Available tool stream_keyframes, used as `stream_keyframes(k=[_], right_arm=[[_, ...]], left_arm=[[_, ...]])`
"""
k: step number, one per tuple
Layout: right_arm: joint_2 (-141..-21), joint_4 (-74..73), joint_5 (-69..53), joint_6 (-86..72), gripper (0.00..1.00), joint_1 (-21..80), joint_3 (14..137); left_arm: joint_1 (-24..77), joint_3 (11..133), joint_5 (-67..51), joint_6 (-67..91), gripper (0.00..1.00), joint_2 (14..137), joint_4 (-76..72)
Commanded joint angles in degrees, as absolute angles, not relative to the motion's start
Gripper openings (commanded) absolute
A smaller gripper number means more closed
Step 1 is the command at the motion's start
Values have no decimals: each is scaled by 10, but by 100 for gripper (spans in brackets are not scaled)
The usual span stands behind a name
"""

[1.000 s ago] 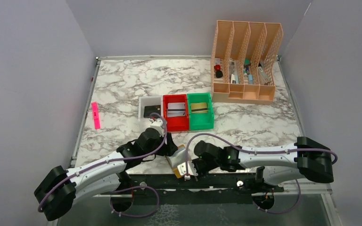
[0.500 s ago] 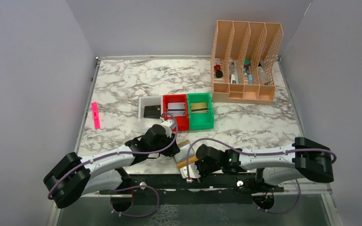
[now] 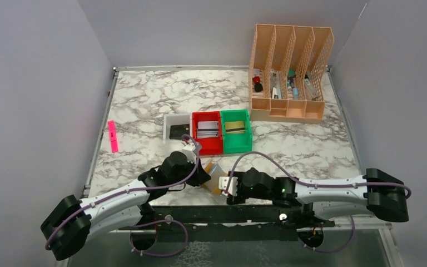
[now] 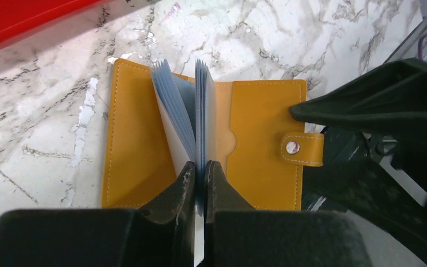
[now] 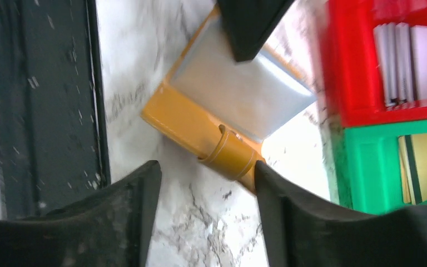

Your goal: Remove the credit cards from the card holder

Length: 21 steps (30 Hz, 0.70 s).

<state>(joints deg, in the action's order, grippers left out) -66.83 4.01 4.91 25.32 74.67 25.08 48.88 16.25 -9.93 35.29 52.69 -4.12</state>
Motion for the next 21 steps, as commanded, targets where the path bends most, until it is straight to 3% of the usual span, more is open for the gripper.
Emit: stream_keyframes(k=[1, 2, 3, 6, 10, 15, 18, 21], right_arm=[[-583, 145, 59, 149, 81, 746, 231], [-566, 165, 84, 131, 92, 746, 229], [-554, 175, 113, 118, 95, 746, 234], [-541, 147, 173, 49, 97, 746, 278], [-590, 56, 183, -146, 87, 745, 352], [-679, -106, 292, -401, 70, 746, 426], [-707, -142, 313, -484, 76, 746, 438], [-723, -147, 310, -521, 76, 746, 440]], left_arm=[[493, 151, -43, 412, 0, 492, -63], [493, 151, -27, 418, 0, 487, -61], [494, 152, -12, 422, 0, 484, -55], [506, 162, 44, 430, 0, 477, -29], [538, 178, 110, 436, 0, 476, -8], [627, 228, 240, 444, 0, 505, 44], [680, 251, 304, 455, 0, 540, 62], [722, 276, 359, 474, 0, 585, 85]])
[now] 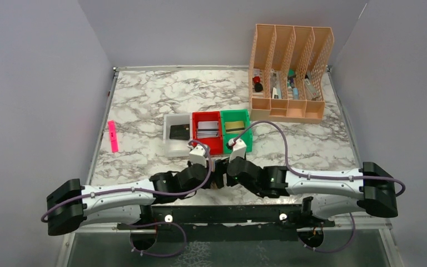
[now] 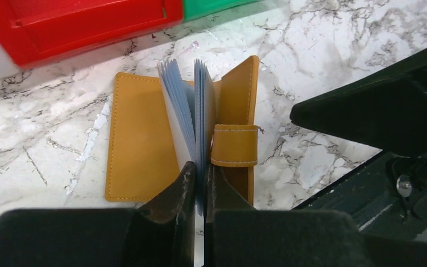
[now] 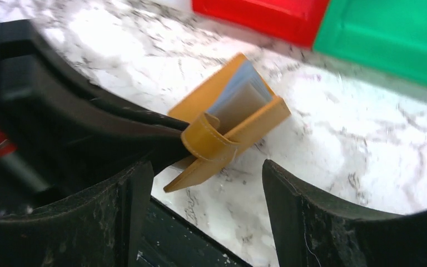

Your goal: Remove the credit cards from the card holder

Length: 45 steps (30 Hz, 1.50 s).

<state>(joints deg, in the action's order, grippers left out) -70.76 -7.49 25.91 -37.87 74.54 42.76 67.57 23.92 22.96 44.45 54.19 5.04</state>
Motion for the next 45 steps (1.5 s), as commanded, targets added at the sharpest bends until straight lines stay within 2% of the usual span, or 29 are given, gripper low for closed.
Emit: stream_keyframes(k=[1, 5, 9, 16, 20, 26, 29, 33, 36, 45], right_arm=[[-724, -146, 311, -528, 75, 746, 437], [-726, -148, 340, -540, 68, 746, 424], [-756, -191, 355, -562, 66, 743, 424], [-767, -110, 288, -556, 64, 712, 368], [-766, -131, 299, -571, 63, 703, 356], [-760, -79, 238, -542, 56, 662, 302], [-761, -77, 241, -541, 55, 655, 287], [-769, -78, 241, -530, 53, 643, 277], [-773, -68, 234, -522, 52, 635, 271], [-735, 0, 180, -479, 52, 625, 255]], left_arm=[[736, 284, 376, 481, 0, 597, 92], [771, 304, 413, 494, 0, 632, 98], [780, 308, 424, 503, 0, 639, 97], [780, 308, 406, 487, 0, 638, 87], [781, 303, 392, 487, 1, 634, 85], [781, 287, 353, 451, 24, 617, 44], [780, 291, 328, 432, 43, 621, 34], [778, 300, 282, 394, 53, 639, 9], [773, 315, 263, 374, 56, 669, 8], [766, 361, 366, 424, 54, 709, 127]])
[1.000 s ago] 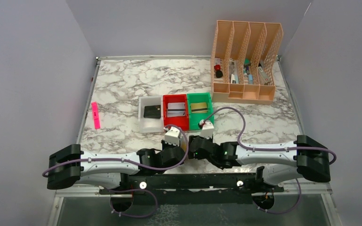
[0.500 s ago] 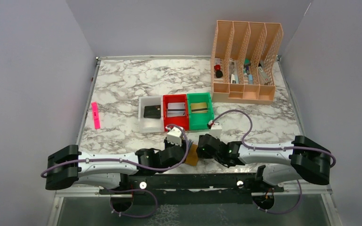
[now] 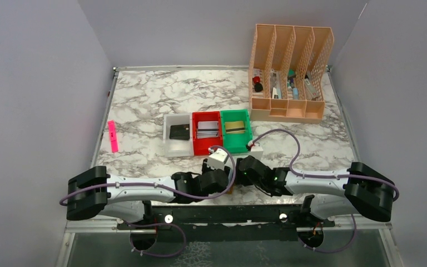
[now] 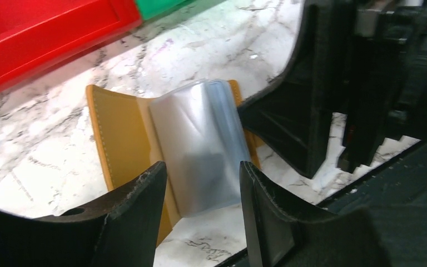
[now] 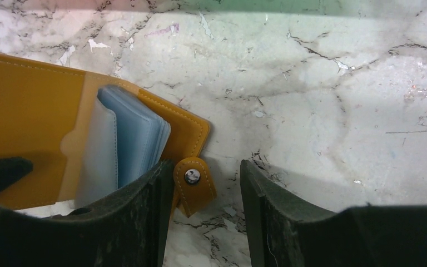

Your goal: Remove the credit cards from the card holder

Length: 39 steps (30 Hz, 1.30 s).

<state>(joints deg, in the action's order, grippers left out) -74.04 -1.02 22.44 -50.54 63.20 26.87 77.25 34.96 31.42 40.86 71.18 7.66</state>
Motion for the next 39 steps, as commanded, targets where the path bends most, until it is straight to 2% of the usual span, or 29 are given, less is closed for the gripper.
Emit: stream_keyframes(k=[1, 8, 17, 20, 26, 34, 39], right_arm=[[-739, -4, 179, -476, 52, 622, 259], [-767, -1, 148, -453, 49, 580, 262], [-786, -11, 131, -425, 48, 576, 287], [-770, -22, 118, -410, 48, 577, 304], [-717, -41, 57, -383, 50, 576, 346], [-709, -26, -13, -399, 53, 576, 362], [-736, -1, -3, -473, 57, 576, 330]], left_arm=[[762, 359, 367, 424, 54, 708, 129], [736, 337, 377, 460, 54, 698, 173], [716, 274, 353, 488, 54, 668, 148], [716, 248, 326, 496, 51, 654, 108], [716, 195, 294, 537, 39, 632, 36], [716, 195, 307, 544, 38, 614, 46], [716, 189, 307, 548, 37, 602, 51]])
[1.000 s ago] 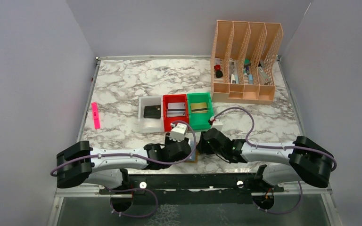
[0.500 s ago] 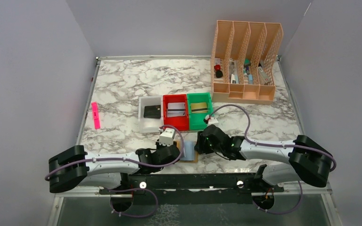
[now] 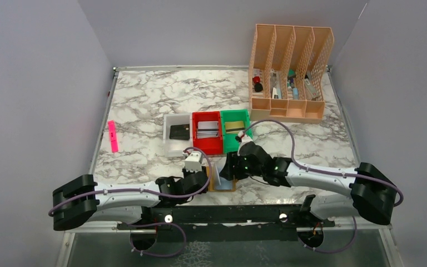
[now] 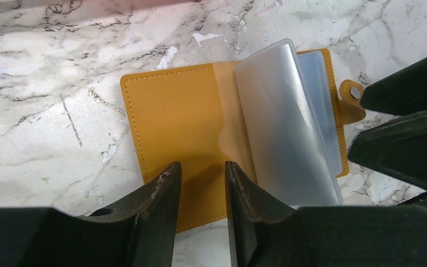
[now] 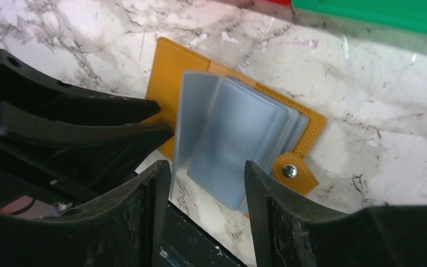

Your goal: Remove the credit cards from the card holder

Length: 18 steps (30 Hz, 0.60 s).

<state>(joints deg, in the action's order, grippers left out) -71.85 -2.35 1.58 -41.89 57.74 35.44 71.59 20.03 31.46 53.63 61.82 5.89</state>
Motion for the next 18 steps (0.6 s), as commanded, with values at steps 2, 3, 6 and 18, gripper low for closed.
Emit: stream_keyframes(k=[2, 3, 6, 18], right_arm=[[-745, 15, -11, -474, 57, 576, 320], [-751, 20, -18, -474, 57, 577, 320], [-775, 27, -27, -472, 57, 577, 324], [-809, 80, -64, -478, 54, 576, 325]], left_arm=[[716, 185, 306, 549, 37, 595, 52], [716, 183, 305, 549, 37, 592, 51], [716, 177, 305, 550, 37, 581, 51], [717, 162, 299, 551, 34, 568, 46]])
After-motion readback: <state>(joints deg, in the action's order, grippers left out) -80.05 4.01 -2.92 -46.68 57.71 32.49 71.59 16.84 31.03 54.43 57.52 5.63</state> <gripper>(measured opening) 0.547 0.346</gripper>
